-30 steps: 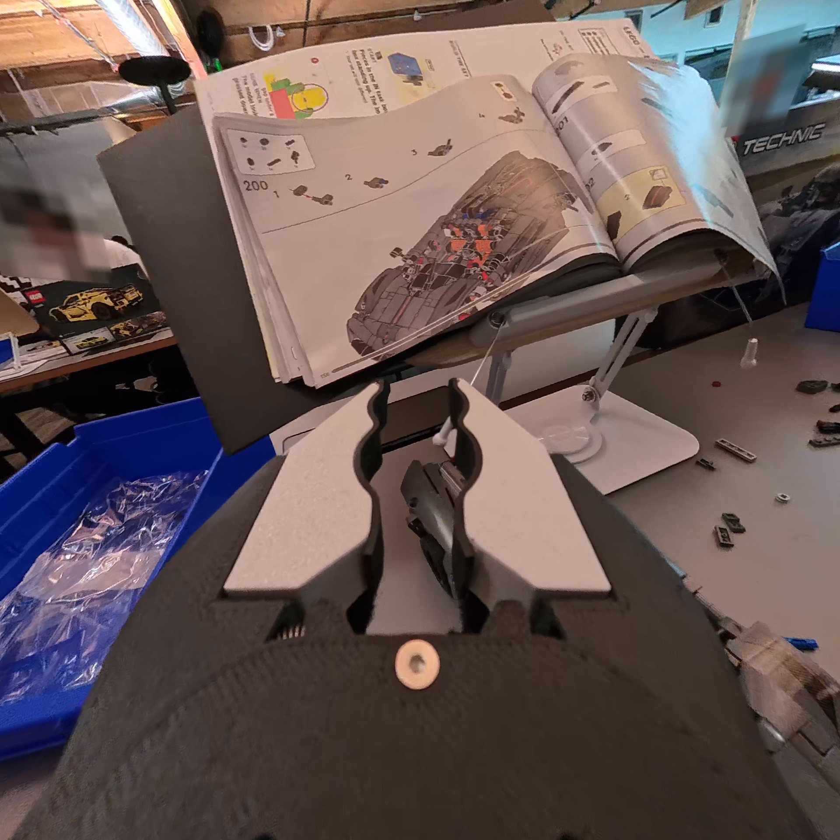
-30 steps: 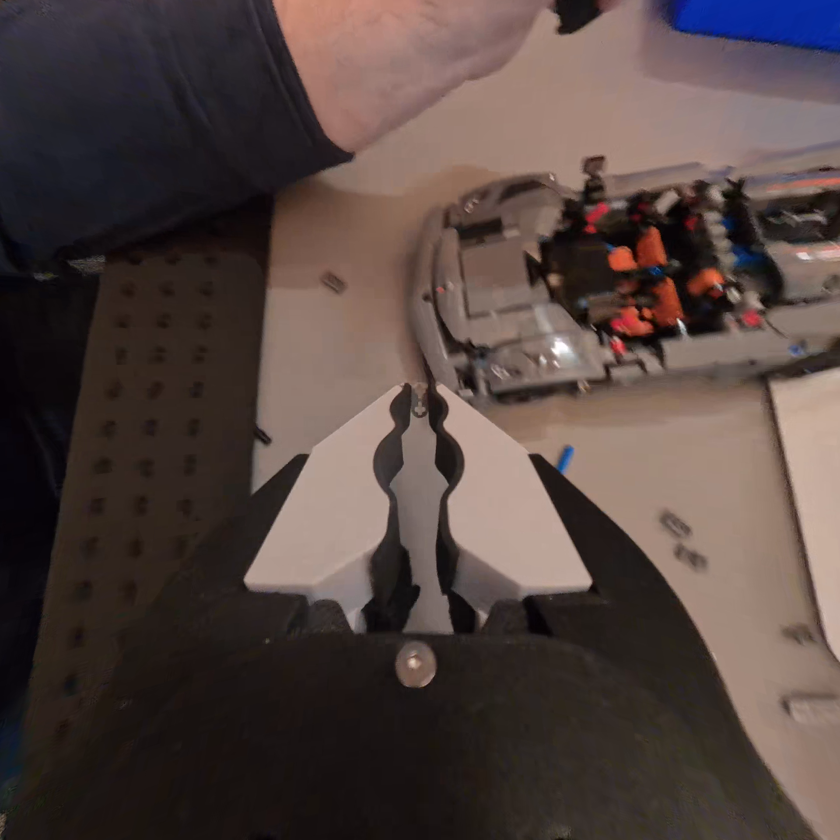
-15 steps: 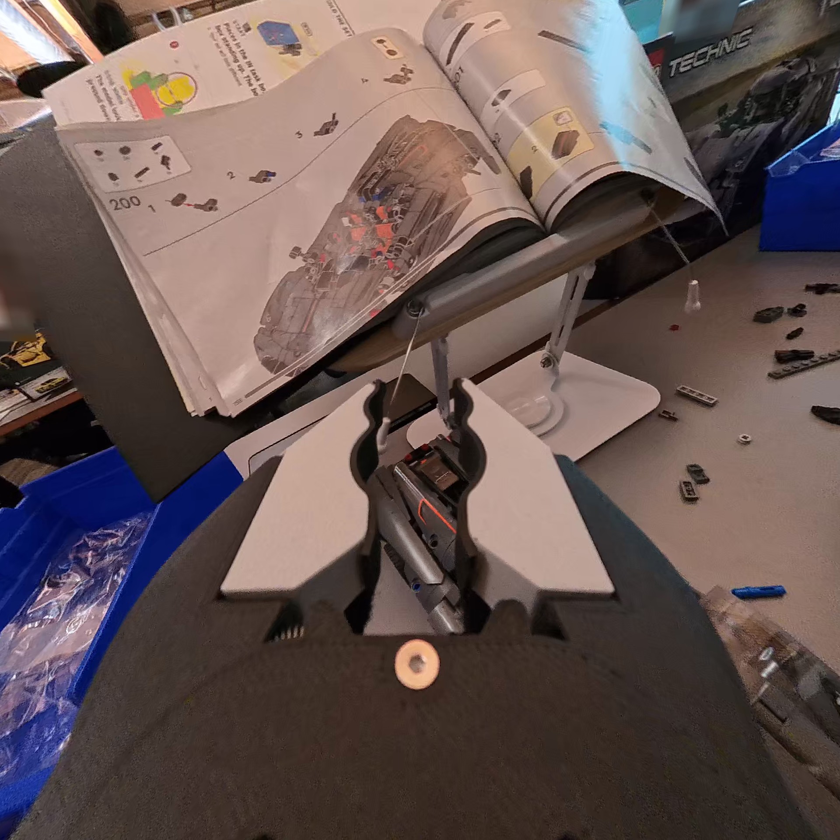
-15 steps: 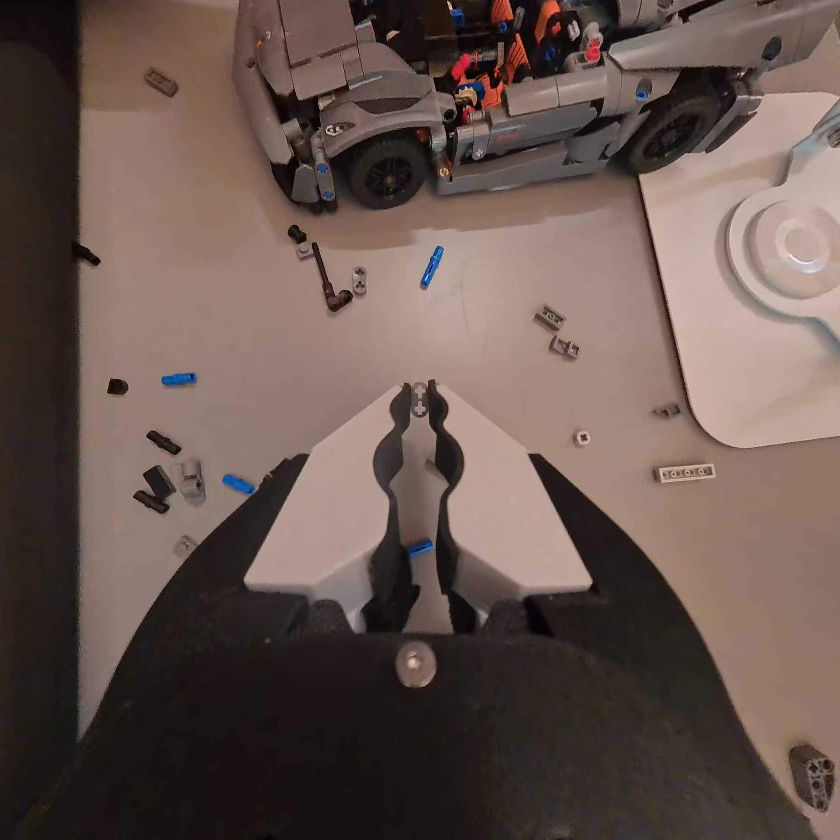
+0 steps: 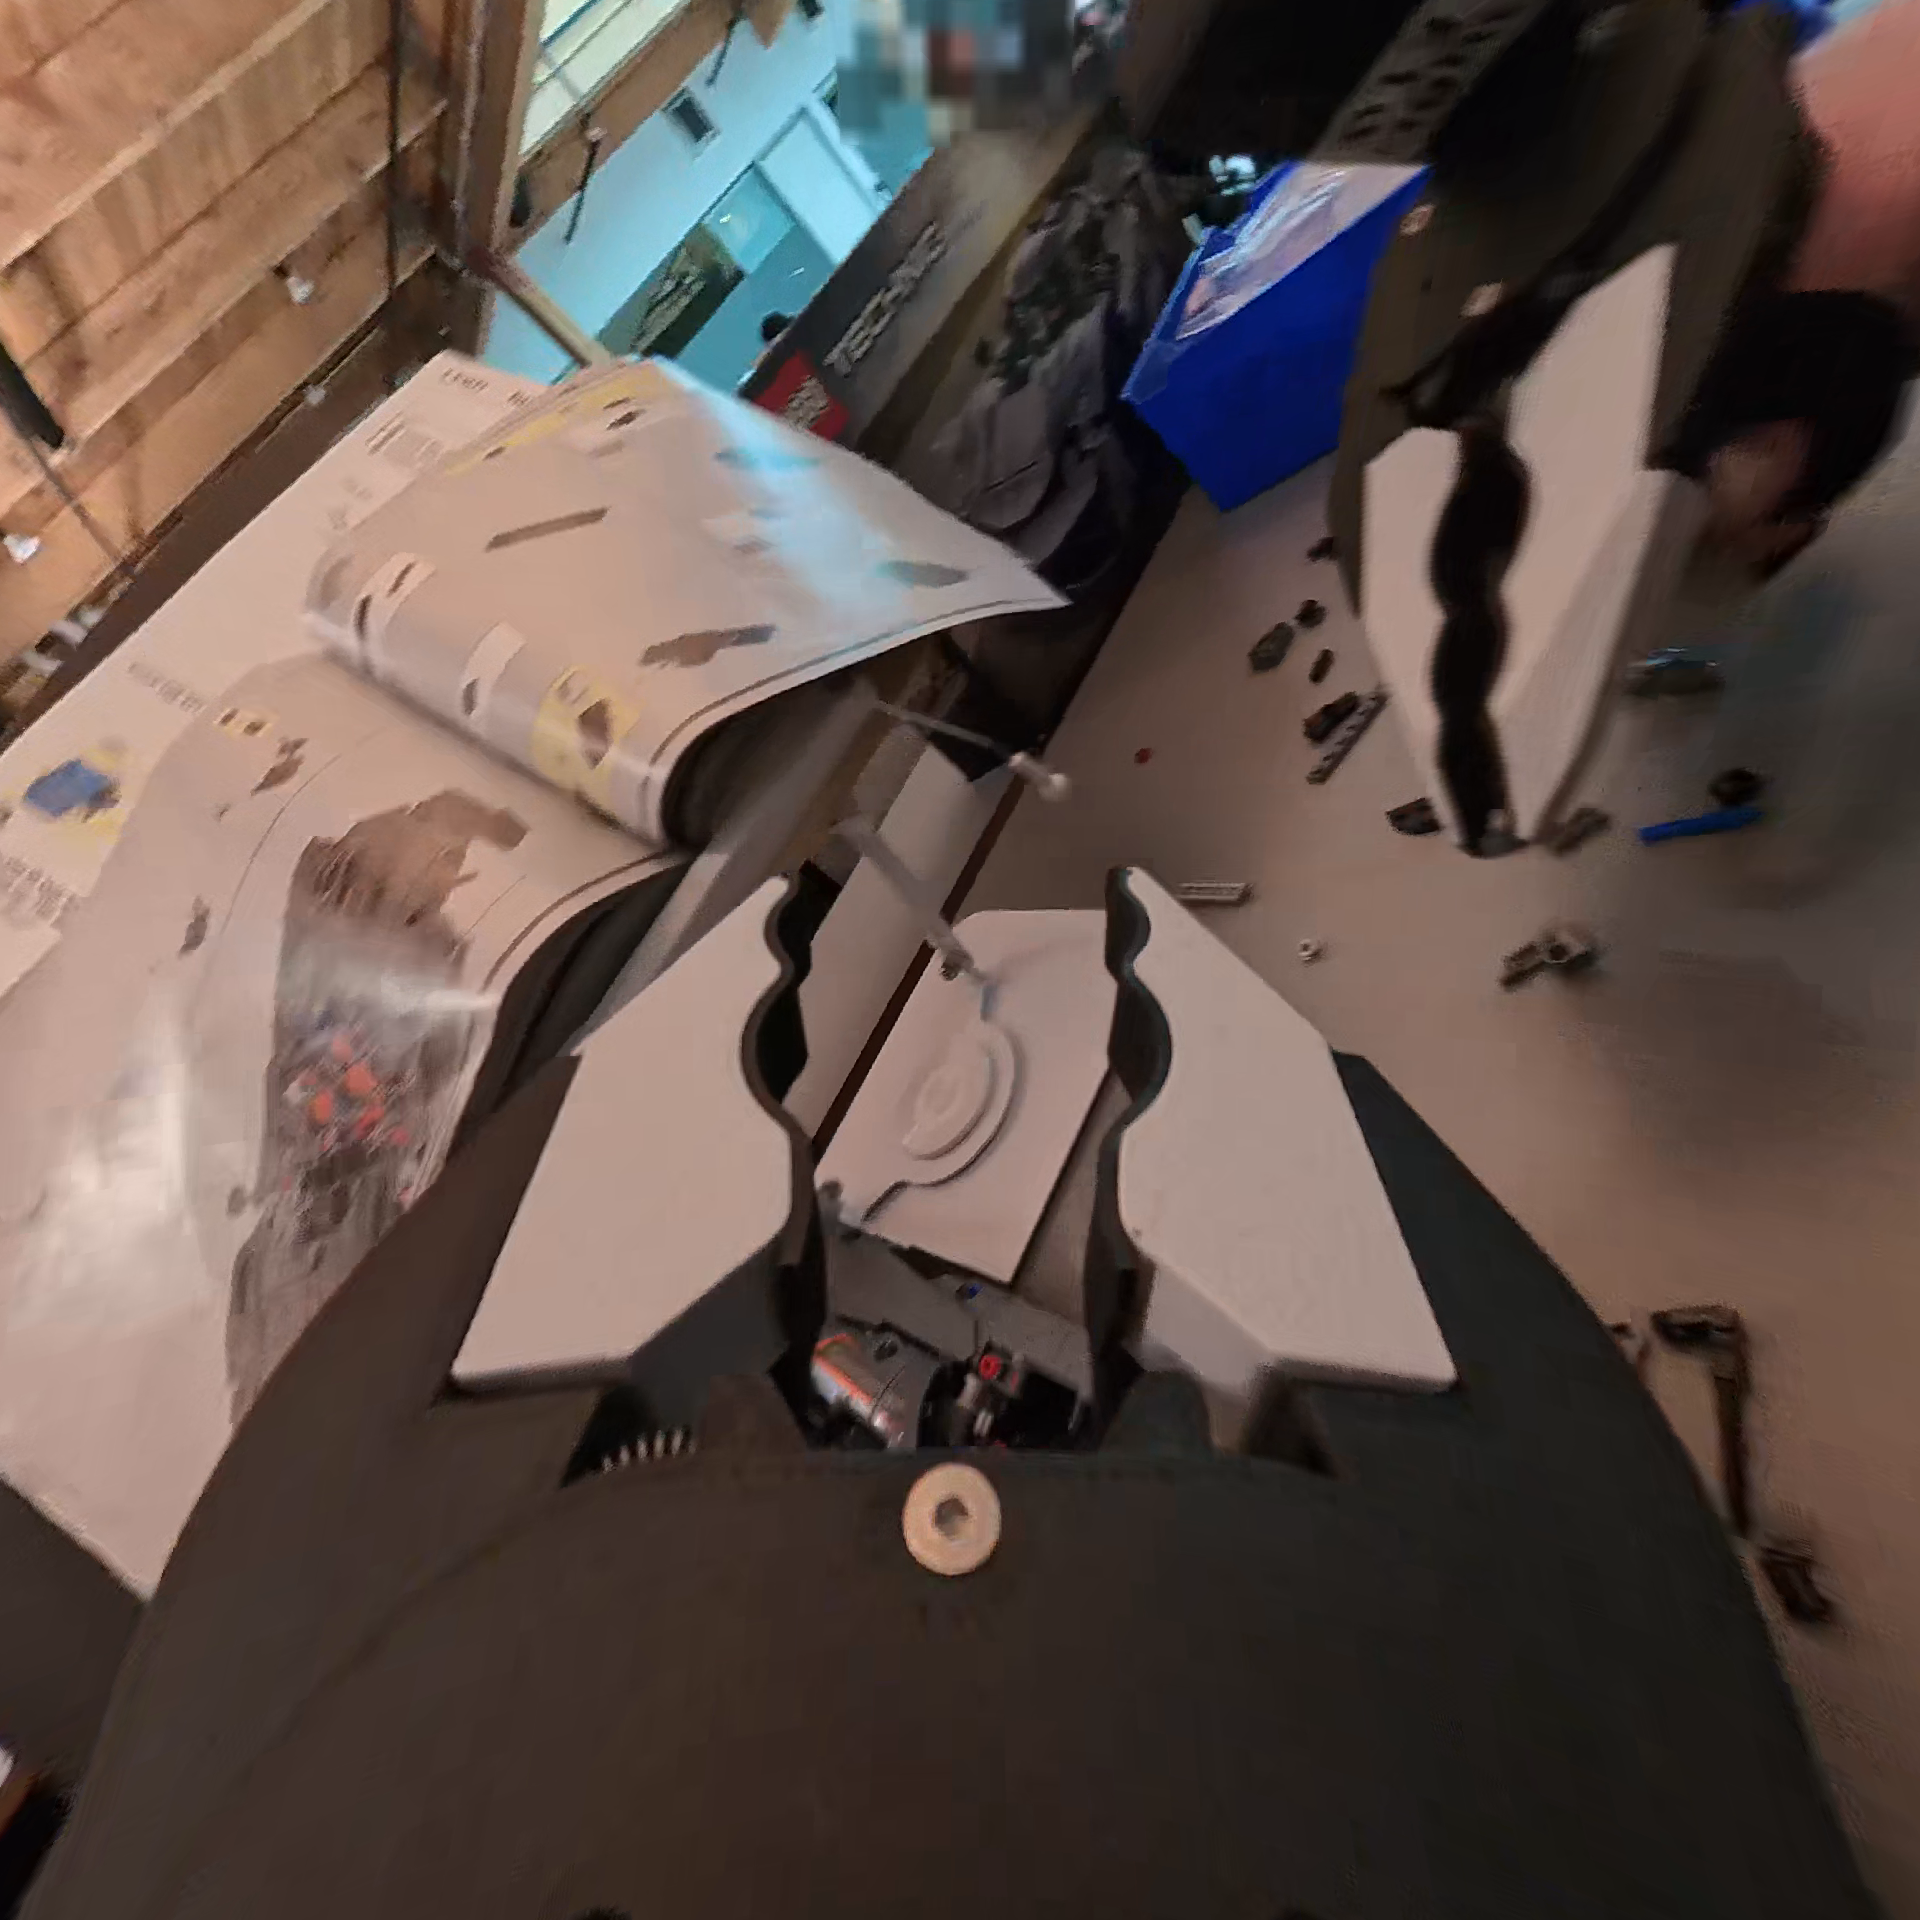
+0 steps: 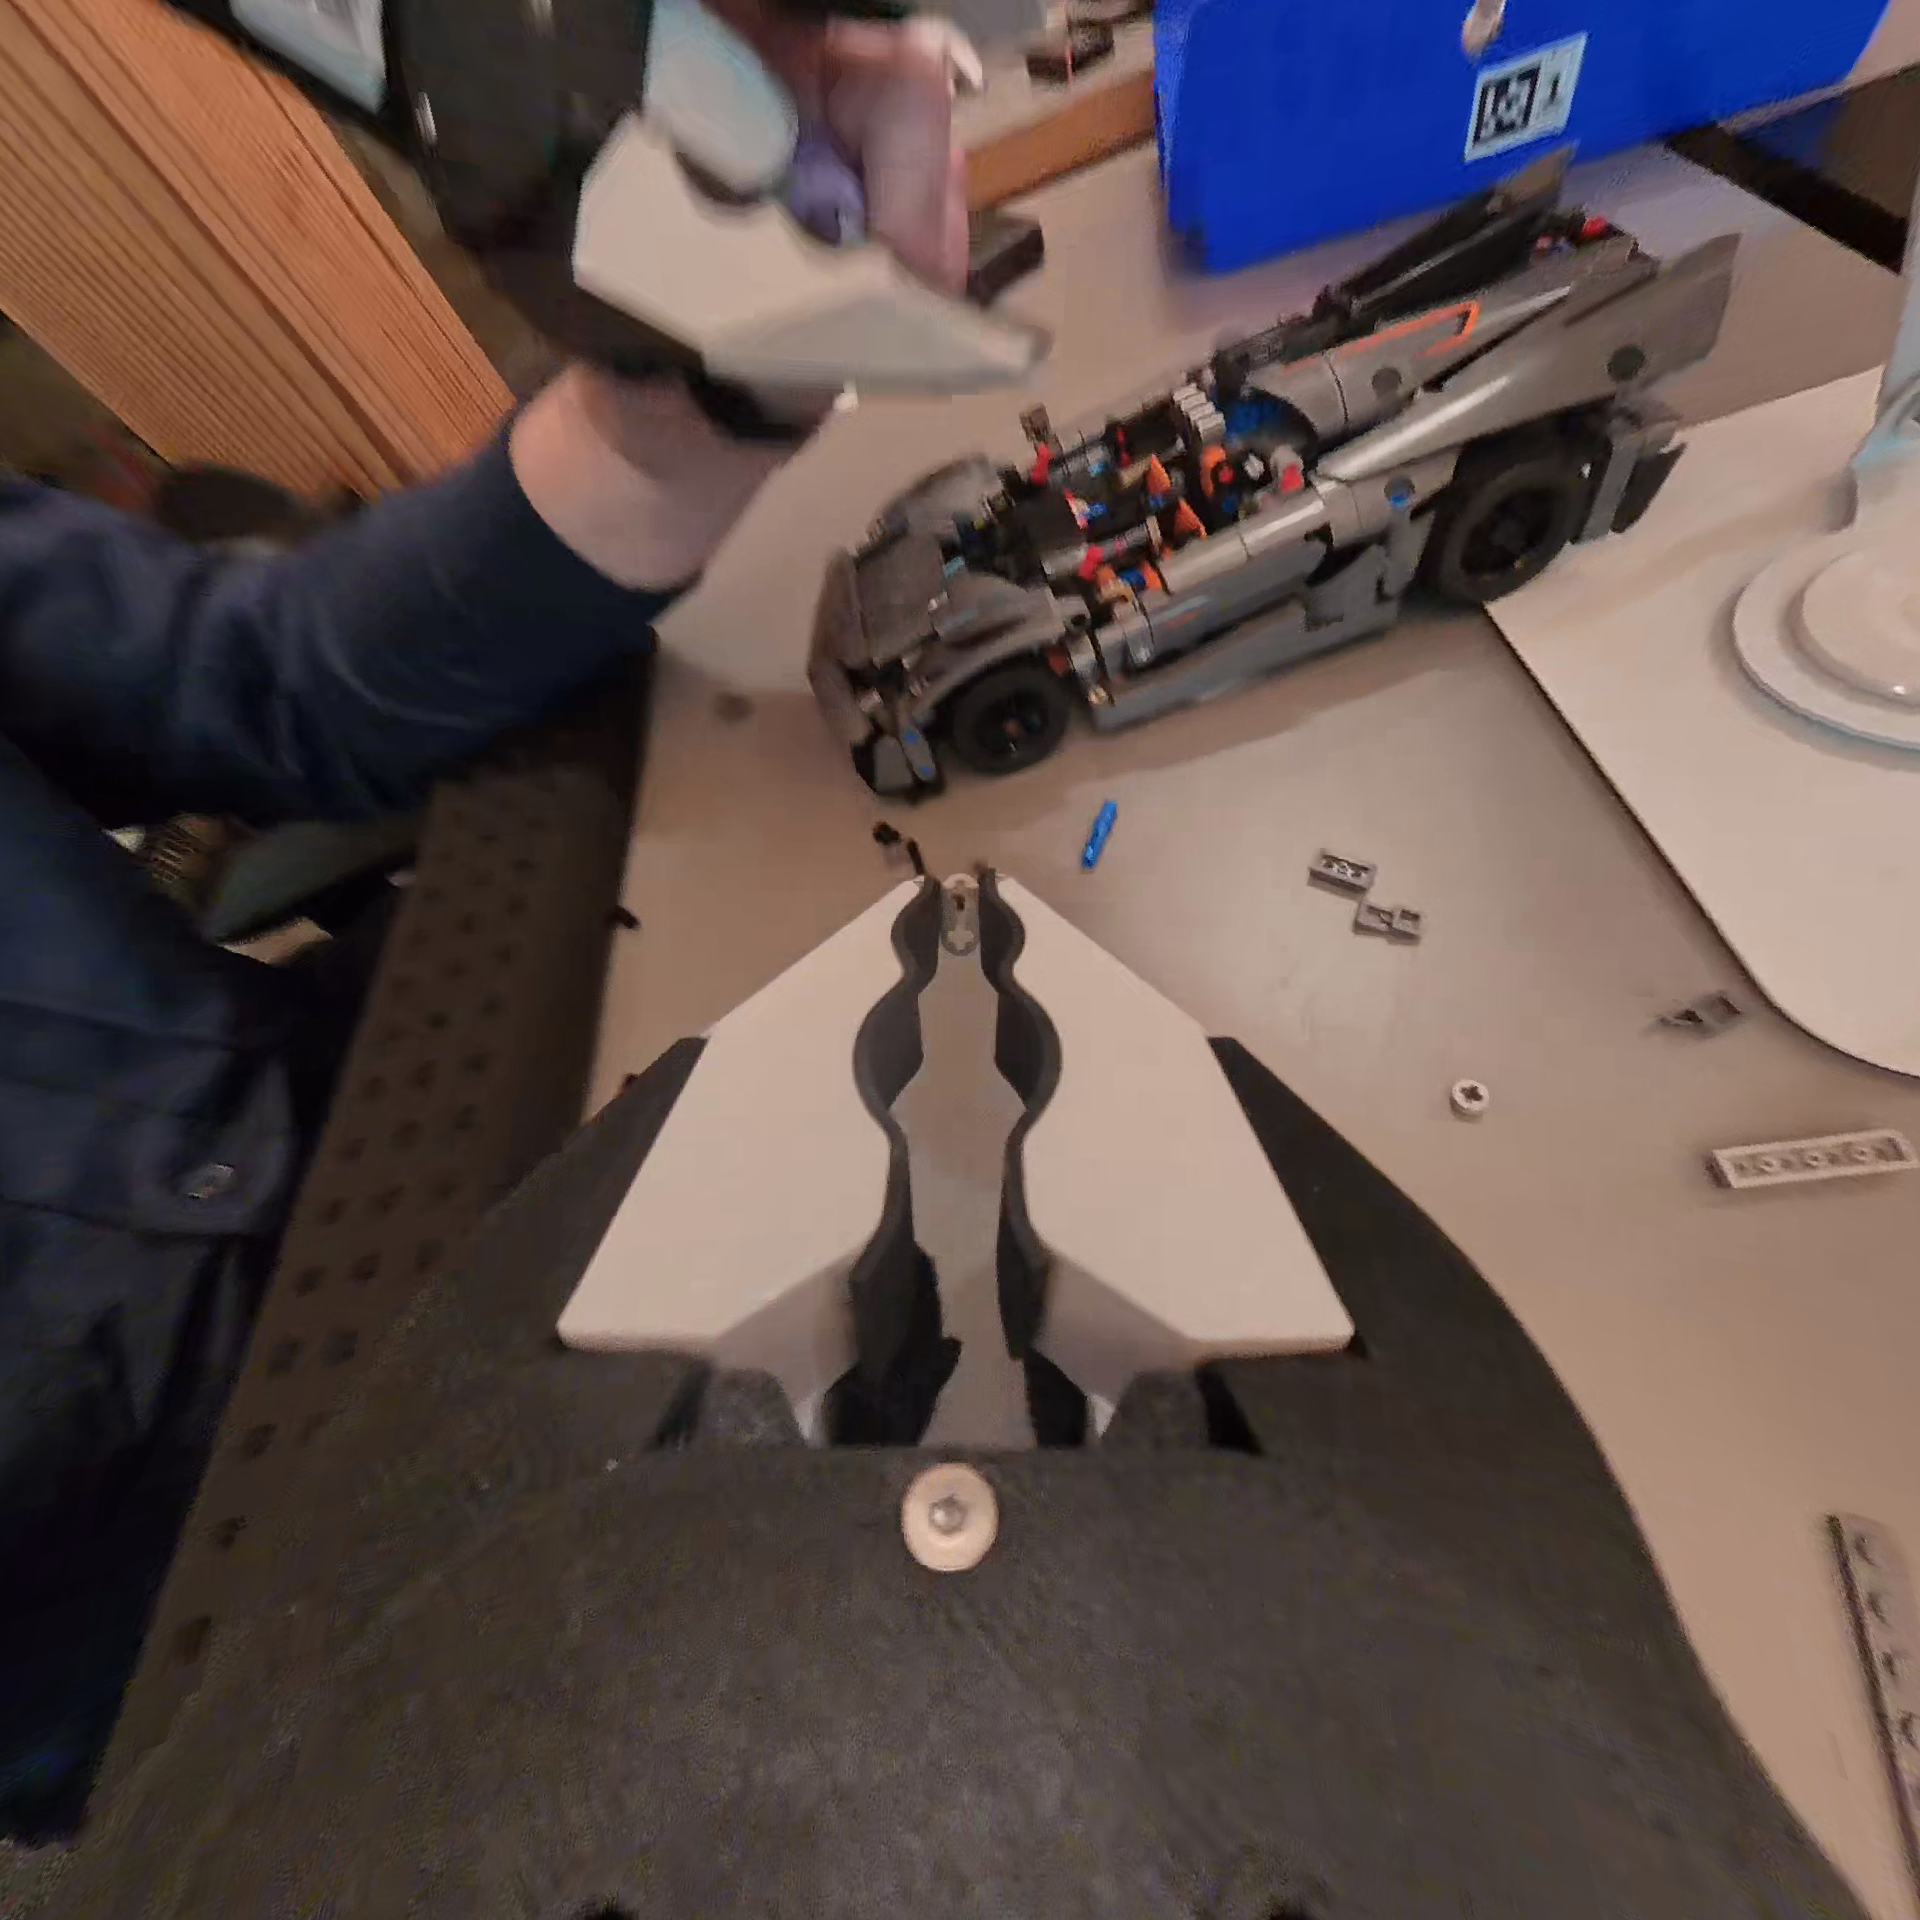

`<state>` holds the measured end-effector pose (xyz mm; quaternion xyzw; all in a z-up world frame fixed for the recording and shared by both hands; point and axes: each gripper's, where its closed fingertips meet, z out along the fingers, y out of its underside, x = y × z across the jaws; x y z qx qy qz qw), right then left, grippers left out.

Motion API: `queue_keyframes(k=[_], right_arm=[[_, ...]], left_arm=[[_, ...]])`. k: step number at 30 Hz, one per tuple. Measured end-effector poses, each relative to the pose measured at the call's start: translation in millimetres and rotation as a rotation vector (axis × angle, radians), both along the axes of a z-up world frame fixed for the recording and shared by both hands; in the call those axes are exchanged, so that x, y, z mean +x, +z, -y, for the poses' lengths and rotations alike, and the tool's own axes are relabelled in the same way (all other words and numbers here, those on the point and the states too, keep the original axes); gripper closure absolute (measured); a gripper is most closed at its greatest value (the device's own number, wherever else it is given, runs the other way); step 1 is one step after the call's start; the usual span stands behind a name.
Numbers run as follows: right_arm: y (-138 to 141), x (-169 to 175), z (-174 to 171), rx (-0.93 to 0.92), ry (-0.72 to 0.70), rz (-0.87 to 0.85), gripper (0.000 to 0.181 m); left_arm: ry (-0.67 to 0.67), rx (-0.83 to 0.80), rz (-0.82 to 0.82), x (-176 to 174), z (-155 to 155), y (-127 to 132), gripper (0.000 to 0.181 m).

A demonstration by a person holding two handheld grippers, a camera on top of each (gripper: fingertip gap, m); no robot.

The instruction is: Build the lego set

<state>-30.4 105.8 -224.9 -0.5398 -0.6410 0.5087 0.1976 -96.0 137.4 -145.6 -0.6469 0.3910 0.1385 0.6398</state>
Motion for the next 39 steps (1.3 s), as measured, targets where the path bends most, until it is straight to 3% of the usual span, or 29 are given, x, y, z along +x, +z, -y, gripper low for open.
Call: queue_keyframes(k=[6,11,18,31,39], right_arm=[[15.7,6.2,-4.4,-0.134,0.006,-0.064,0.177],[26.8,12.3,-5.4,-0.221,0.027,-0.102,0.177],[30.6,17.4,-4.7,-0.295,0.055,-0.104,0.177],[49.4,14.8,-14.1,-0.449,0.023,-0.178,0.176],[51.9,11.3,-21.3,-0.422,-0.034,-0.187,0.171]], left_arm=[[-0.222,-0.070,-0.134,72.3,15.0,-26.9,0.126],[-0.270,-0.115,-0.201,89.6,19.3,-43.3,0.139],[-0.233,-0.095,-0.284,98.2,15.8,-50.9,0.165],[-0.119,-0.001,-0.227,98.1,4.8,-32.7,0.173],[-0.103,-0.015,-0.162,94.9,1.7,-28.4,0.176]])
